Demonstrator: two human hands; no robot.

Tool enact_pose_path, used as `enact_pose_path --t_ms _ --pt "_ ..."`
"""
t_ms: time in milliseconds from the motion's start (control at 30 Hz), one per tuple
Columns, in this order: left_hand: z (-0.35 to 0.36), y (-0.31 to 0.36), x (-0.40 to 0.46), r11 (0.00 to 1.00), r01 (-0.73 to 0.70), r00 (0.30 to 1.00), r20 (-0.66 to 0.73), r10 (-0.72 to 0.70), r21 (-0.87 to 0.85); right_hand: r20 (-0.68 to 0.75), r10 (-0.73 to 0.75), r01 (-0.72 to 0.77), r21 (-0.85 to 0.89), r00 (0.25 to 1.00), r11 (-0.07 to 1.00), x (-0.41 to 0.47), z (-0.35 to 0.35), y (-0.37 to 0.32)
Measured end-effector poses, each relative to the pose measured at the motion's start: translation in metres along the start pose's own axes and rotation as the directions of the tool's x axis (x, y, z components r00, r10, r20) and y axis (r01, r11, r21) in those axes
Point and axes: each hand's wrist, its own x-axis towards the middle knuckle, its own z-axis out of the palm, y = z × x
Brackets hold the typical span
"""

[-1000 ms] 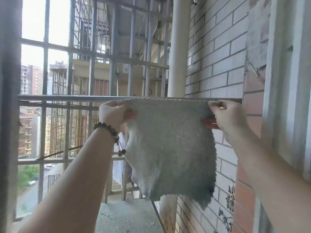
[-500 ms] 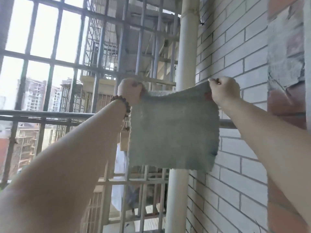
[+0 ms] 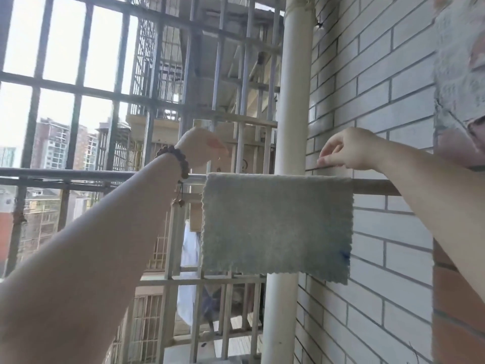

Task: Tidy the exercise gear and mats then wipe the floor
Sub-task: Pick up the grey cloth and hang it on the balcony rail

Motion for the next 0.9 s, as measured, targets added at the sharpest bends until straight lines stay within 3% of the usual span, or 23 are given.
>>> enact_pose_path --t_ms 67,133,267,367,533,633,767,833,900 --pt "0.003 -0.012 -0.01 0.997 -0.028 0.998 0.051 0.032 -0.07 0.042 -0.044 0.046 -0.045 0.998 0.998 -0.006 0.001 0.001" --pt "0.013 -0.016 -0.02 0.998 -0.057 0.986 0.153 0.061 -0.033 0.086 -0.057 0.065 -0.093 0.995 0.994 -0.01 0.005 0.002" --pt "0.024 -0.018 -0.017 0.994 -0.072 0.997 -0.004 0.072 -0.081 0.043 -0.088 0.092 -0.092 0.995 0.992 -0.011 0.012 0.009" --pt "0.028 -0.016 -0.013 0.996 -0.076 0.997 -0.015 0.075 -0.044 0.002 -0.123 0.122 -0.091 0.992 0.988 -0.01 0.014 0.011" --pt "0.034 -0.004 0.004 0.998 -0.022 0.99 -0.141 0.015 -0.05 -0.205 -0.086 0.064 -0.114 0.975 0.991 0.006 0.017 0.009" --pt "0.035 -0.003 0.016 0.996 0.061 0.998 0.005 -0.061 0.066 -0.083 -0.012 -0.007 -0.219 0.996 0.976 0.013 0.017 0.01" --pt "0.014 -0.007 0.011 0.996 0.0 0.994 0.107 0.01 -0.092 0.005 -0.035 0.035 -0.113 0.999 0.993 0.006 0.005 0.007" --pt "0.008 -0.007 0.003 0.998 -0.017 0.97 0.239 0.032 -0.063 0.11 -0.038 0.043 -0.049 0.993 0.998 0.0 0.002 0.003" --pt "0.01 -0.006 -0.004 0.998 -0.048 0.962 0.267 0.057 -0.04 0.146 -0.038 0.047 -0.058 0.989 0.997 -0.003 0.005 0.001"
